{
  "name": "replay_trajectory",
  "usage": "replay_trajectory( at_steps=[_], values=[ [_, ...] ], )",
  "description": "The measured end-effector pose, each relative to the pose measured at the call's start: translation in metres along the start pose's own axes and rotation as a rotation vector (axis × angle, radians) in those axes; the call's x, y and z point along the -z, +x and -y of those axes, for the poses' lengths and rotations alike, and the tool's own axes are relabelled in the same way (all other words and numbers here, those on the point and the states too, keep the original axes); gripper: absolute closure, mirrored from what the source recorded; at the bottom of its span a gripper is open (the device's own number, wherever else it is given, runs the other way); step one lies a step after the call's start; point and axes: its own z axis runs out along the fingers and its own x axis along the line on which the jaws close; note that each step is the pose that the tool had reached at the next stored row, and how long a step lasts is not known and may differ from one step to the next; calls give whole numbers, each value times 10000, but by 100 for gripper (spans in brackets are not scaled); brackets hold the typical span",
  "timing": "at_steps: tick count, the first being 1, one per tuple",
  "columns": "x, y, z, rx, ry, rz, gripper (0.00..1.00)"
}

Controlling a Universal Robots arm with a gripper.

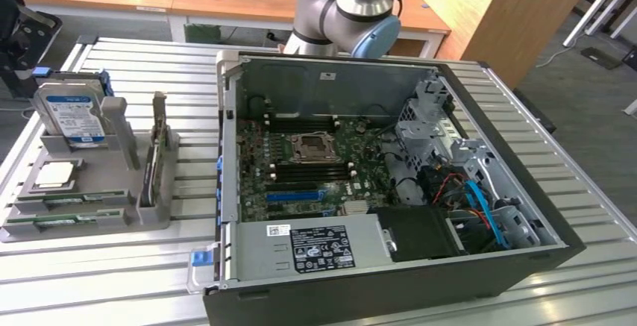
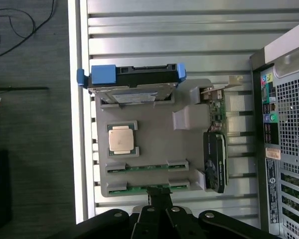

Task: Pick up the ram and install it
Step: 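Reach for the ram, then pick up the ram and move it above insertion slot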

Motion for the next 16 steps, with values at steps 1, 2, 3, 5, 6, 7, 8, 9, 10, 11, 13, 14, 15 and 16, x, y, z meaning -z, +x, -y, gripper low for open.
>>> replay_trajectory(
  at_steps=[1, 2, 3, 5, 6, 7, 8, 9, 10, 11, 13, 14, 15, 16],
  values=[
    [0, 0, 0, -1, 0, 0, 89],
    [0, 0, 0, 0, 0, 0, 89],
    [1, -1, 3, 1, 1, -2, 89],
    [1, -2, 9, 2, 1, -1, 89],
    [1, -2, 10, 1, 1, 0, 89],
    [1, -2, 10, 1, 0, 0, 89],
    [1, -2, 10, 1, 1, -1, 89],
    [1, -2, 10, 1, 1, 0, 89],
    [1, -2, 10, 1, 1, 0, 89],
    [1, -2, 10, 1, 1, 0, 89],
    [1, -2, 10, 1, 1, 0, 89],
    [1, -2, 10, 1, 1, -1, 89],
    [1, -2, 9, 1, 1, -1, 89],
    [1, -2, 10, 1, 1, 0, 89]
  ],
)
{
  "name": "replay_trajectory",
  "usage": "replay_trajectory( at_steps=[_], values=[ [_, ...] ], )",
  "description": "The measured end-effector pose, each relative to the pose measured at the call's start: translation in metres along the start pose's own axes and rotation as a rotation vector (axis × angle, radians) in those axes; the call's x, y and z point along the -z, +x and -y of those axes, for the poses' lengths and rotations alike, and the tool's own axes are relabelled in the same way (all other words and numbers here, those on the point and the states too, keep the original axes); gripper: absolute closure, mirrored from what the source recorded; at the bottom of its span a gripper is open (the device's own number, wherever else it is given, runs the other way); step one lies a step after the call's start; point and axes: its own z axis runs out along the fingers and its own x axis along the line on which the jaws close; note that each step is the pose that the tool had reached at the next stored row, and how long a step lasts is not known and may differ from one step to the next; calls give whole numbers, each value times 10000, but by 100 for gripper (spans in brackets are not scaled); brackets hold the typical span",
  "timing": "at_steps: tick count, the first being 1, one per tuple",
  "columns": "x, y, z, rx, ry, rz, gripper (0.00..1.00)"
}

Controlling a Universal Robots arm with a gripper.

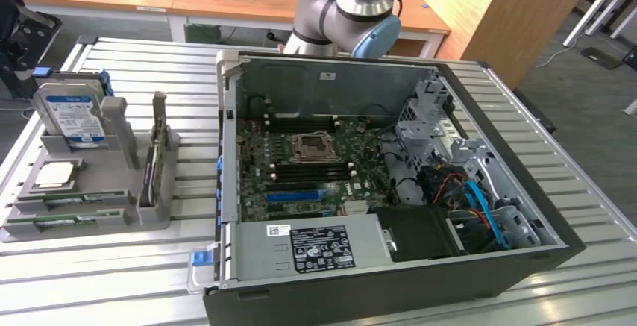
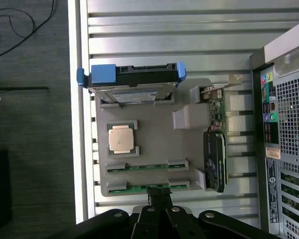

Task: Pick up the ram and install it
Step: 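Pick up the ram and move it above insertion slot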

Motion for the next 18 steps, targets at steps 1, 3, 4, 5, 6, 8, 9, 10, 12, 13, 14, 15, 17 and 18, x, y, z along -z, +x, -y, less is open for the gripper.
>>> replay_trajectory(
  at_steps=[1, 3, 4, 5, 6, 8, 9, 10, 12, 13, 14, 15, 17, 18],
  values=[
    [0, 0, 0, 0, -1, 0, 89],
    [0, 0, 0, 36, -1, -1, 89],
    [0, 0, 0, 86, -2, -4, 89],
    [0, 1, 0, 155, -3, -7, 89],
    [0, 1, 0, 235, -5, -11, 89],
    [0, 1, 0, 520, -12, -23, 89],
    [-1, 0, 0, 700, -16, -31, 89],
    [0, 0, 0, 878, -19, -40, 89],
    [0, 0, 0, 1238, -27, -56, 89],
    [0, 0, 0, 1425, -31, -64, 89],
    [0, 0, 0, 1603, -35, -71, 89],
    [0, 0, 0, 1783, -39, -80, 89],
    [0, 0, 0, 2152, -47, -97, 89],
    [0, 0, 0, 2333, -51, -104, 89]
  ],
)
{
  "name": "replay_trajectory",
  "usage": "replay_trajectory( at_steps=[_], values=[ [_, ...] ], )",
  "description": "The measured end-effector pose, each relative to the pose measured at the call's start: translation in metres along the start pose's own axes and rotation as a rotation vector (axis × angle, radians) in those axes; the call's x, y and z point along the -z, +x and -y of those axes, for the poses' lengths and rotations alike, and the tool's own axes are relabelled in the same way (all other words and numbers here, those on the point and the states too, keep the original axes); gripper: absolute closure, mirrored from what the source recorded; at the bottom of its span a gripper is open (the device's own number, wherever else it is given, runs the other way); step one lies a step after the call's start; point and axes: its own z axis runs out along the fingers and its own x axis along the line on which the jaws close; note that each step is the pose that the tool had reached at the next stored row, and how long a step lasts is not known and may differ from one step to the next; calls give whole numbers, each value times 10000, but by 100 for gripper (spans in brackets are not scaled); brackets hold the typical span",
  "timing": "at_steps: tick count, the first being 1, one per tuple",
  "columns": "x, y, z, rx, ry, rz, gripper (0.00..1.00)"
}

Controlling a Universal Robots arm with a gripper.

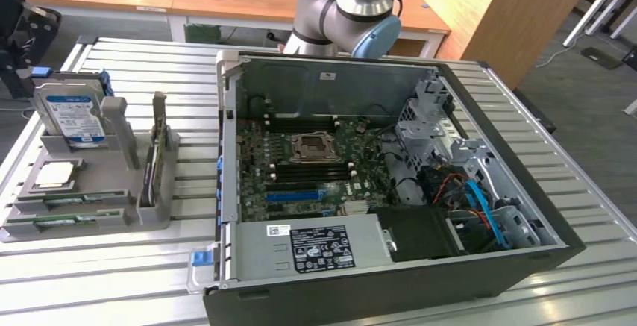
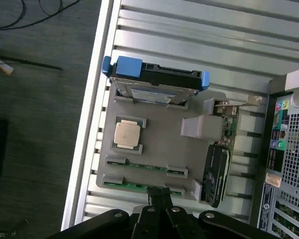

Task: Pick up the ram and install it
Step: 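Pick up the ram and move it above insertion slot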

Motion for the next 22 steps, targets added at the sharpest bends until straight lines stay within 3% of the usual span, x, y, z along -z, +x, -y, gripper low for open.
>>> replay_trajectory(
  at_steps=[22],
  values=[
    [0, 0, 0, 3991, -19, -193, 89]
  ],
)
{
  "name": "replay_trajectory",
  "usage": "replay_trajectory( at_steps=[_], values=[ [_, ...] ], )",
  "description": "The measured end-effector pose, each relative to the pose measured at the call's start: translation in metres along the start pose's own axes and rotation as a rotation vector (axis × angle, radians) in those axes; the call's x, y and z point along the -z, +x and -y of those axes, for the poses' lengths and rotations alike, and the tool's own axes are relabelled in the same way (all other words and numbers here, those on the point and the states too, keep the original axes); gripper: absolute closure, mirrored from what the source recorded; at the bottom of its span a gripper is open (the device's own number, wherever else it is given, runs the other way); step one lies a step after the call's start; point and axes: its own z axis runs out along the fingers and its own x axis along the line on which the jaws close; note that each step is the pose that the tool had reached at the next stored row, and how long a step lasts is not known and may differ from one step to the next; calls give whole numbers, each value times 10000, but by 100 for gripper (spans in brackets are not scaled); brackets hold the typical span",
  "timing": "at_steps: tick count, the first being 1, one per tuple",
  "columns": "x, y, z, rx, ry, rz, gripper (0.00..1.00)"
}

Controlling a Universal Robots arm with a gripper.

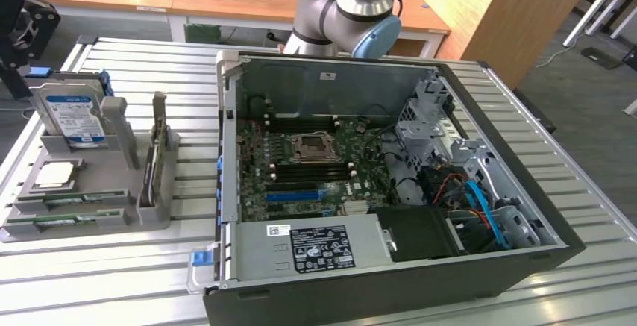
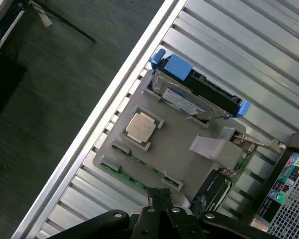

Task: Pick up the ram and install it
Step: 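Pick up the ram and move it above insertion slot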

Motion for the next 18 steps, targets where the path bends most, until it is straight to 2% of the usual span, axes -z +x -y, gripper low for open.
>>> replay_trajectory(
  at_steps=[18],
  values=[
    [0, 0, 0, 3282, 29, -185, 89]
  ],
)
